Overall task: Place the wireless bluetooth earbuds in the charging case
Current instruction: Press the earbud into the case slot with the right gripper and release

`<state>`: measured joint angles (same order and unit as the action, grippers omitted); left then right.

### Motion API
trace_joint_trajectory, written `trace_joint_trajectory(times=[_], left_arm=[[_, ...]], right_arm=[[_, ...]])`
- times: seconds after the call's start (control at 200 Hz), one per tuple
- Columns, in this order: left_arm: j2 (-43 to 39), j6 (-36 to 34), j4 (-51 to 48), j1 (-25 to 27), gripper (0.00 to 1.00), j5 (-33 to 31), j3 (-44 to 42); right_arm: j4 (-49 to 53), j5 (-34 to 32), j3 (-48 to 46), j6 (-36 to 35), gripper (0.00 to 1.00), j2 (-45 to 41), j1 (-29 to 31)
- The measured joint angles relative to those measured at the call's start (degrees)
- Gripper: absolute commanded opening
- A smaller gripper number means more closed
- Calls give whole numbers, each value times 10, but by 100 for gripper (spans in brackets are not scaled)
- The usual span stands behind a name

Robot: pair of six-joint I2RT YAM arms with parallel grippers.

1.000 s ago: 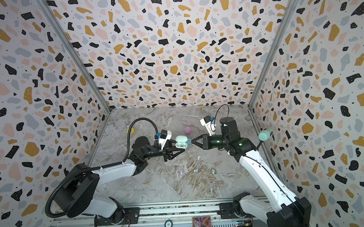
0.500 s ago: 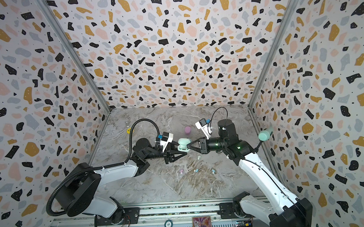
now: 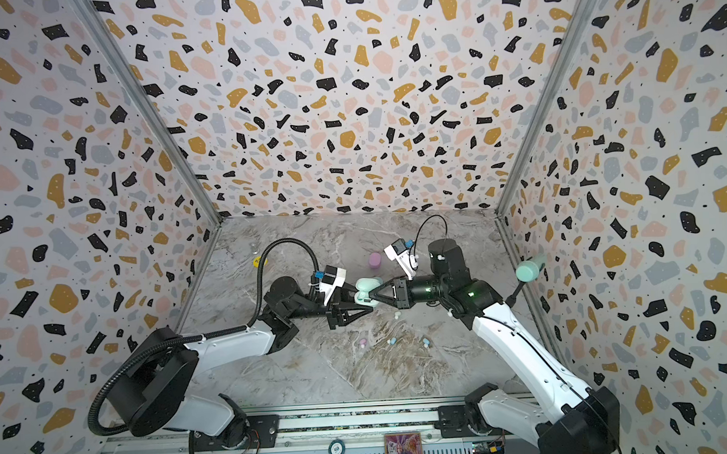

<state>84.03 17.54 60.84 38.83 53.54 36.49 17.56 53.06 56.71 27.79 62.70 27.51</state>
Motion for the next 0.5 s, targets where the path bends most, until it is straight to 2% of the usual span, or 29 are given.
trace_joint_trajectory(times=[0.195,0.501], left_arm=[[-9,-10,-15,1,0,0,0],[-12,-19,-37,1,0,0,0]], right_arm=[[0,0,0,0,7,0,2],[16,-10,3,-9,29,4,3]])
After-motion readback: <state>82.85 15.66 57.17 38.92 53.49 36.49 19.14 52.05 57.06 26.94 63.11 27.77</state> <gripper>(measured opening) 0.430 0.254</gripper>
